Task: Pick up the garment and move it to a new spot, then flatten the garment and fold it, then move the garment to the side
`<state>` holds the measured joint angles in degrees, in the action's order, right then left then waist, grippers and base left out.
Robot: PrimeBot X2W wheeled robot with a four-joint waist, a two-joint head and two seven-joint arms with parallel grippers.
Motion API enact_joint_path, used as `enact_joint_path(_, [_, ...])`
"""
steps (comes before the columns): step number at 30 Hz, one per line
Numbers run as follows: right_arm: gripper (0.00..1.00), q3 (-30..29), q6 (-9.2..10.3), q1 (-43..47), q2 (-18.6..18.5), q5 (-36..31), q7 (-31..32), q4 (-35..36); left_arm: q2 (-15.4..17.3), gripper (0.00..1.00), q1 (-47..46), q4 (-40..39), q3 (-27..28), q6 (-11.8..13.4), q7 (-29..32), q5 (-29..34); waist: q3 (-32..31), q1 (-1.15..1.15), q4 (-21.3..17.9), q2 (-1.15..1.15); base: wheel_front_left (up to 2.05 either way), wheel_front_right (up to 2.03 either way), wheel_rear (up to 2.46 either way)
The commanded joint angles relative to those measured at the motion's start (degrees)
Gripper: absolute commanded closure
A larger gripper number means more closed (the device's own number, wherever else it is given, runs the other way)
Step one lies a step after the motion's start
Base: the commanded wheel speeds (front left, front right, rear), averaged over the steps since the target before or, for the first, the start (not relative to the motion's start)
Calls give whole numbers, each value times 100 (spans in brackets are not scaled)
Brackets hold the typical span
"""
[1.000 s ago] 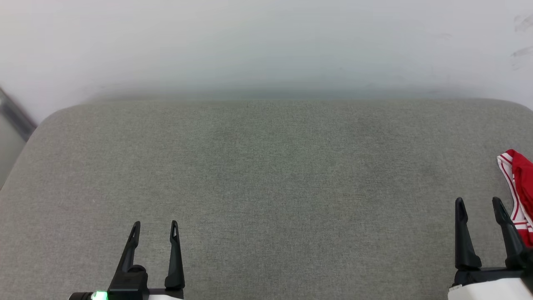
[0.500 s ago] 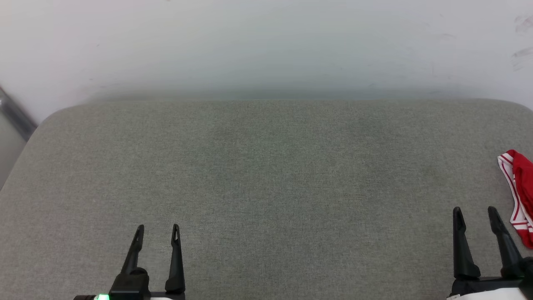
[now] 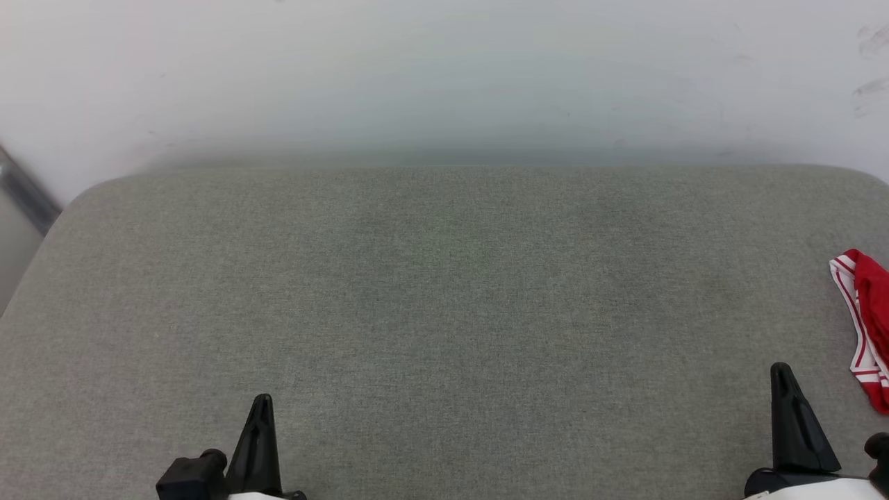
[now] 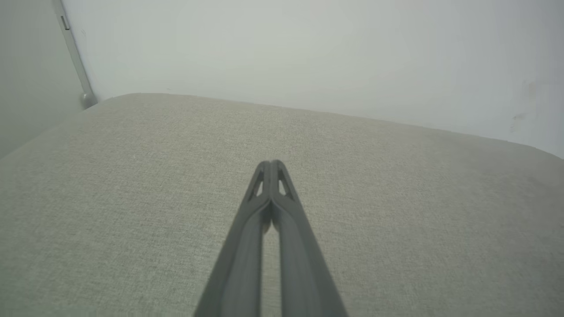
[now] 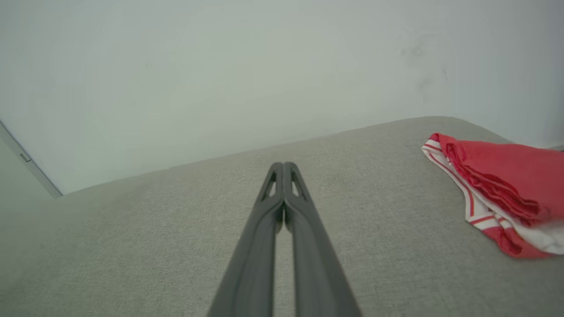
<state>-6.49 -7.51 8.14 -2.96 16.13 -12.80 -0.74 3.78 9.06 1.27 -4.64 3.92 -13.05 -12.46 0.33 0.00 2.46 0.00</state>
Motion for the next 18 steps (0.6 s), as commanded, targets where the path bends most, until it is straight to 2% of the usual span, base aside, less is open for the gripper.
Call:
enact_joint_path(1, [100,15,0,-175,-43,304,57,28,51,100,-170,-34,36,-51,39,-317,-1,0,-3,0,0,0,0])
enact_joint_path(18, [100,80,1,-475,-89,2041,431,-279,123,100,-511,314,141,-316,370,-2194,-3,0,-39,0,0,0,0])
